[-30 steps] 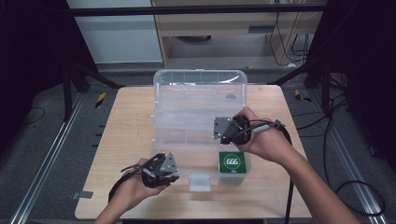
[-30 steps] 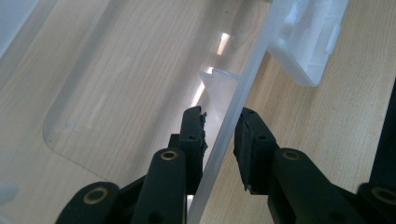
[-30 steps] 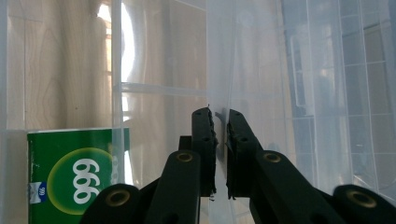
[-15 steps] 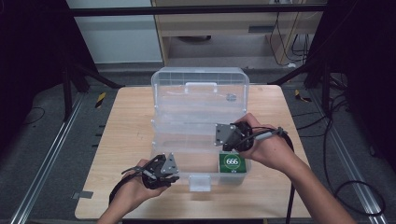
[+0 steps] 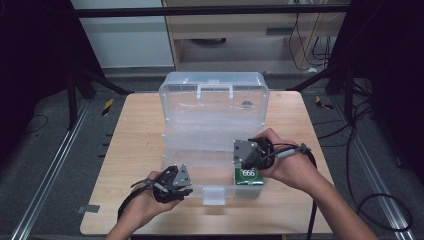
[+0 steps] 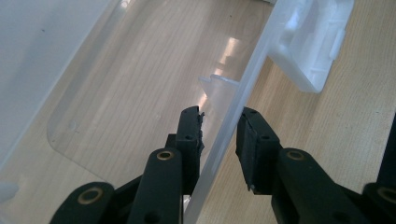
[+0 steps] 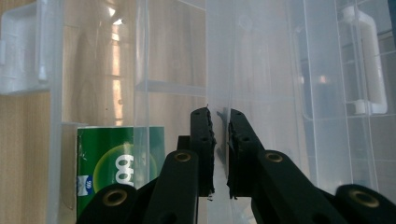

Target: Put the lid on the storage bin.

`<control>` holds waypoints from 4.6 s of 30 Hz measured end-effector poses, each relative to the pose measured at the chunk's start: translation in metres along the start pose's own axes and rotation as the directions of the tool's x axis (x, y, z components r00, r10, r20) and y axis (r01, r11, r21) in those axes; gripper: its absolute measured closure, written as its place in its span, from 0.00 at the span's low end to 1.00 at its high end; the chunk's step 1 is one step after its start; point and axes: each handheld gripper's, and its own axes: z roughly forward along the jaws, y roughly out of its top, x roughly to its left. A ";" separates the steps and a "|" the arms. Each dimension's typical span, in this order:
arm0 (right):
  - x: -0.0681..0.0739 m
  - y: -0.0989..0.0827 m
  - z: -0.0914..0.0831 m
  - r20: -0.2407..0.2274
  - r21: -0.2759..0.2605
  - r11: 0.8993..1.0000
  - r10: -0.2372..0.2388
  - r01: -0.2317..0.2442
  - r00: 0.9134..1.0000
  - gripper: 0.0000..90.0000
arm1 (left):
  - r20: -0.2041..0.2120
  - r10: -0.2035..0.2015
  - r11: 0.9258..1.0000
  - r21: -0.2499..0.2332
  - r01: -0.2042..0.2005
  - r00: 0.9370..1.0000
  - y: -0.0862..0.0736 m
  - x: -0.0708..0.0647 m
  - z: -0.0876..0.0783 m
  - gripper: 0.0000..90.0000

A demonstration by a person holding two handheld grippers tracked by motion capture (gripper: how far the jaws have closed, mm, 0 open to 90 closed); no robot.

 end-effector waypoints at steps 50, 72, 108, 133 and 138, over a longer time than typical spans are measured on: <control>0.024 -0.007 -0.002 -0.021 -0.032 0.999 0.013 -0.014 1.000 0.90 | 0.057 -0.332 0.866 -0.378 0.328 0.941 -0.026 0.029 -0.121 1.00; 0.029 -0.007 -0.002 -0.019 -0.030 0.999 0.011 -0.012 1.000 0.90 | 0.065 -0.483 0.753 -0.478 0.452 0.873 -0.022 0.089 -0.124 1.00; 0.052 -0.011 0.003 -0.040 -0.024 0.999 0.032 -0.033 0.999 0.90 | 0.149 -0.496 0.726 -0.470 0.502 0.856 -0.029 0.085 -0.118 1.00; 0.070 -0.028 -0.030 0.017 -0.137 0.956 0.264 -0.260 0.964 0.87 | 0.166 -0.445 0.766 -0.438 0.470 0.880 -0.042 0.065 -0.102 1.00; 0.070 -0.041 -0.040 0.044 -0.142 0.942 0.312 -0.303 0.949 0.92 | 0.172 -0.448 0.761 -0.442 0.475 0.878 -0.044 0.063 -0.100 1.00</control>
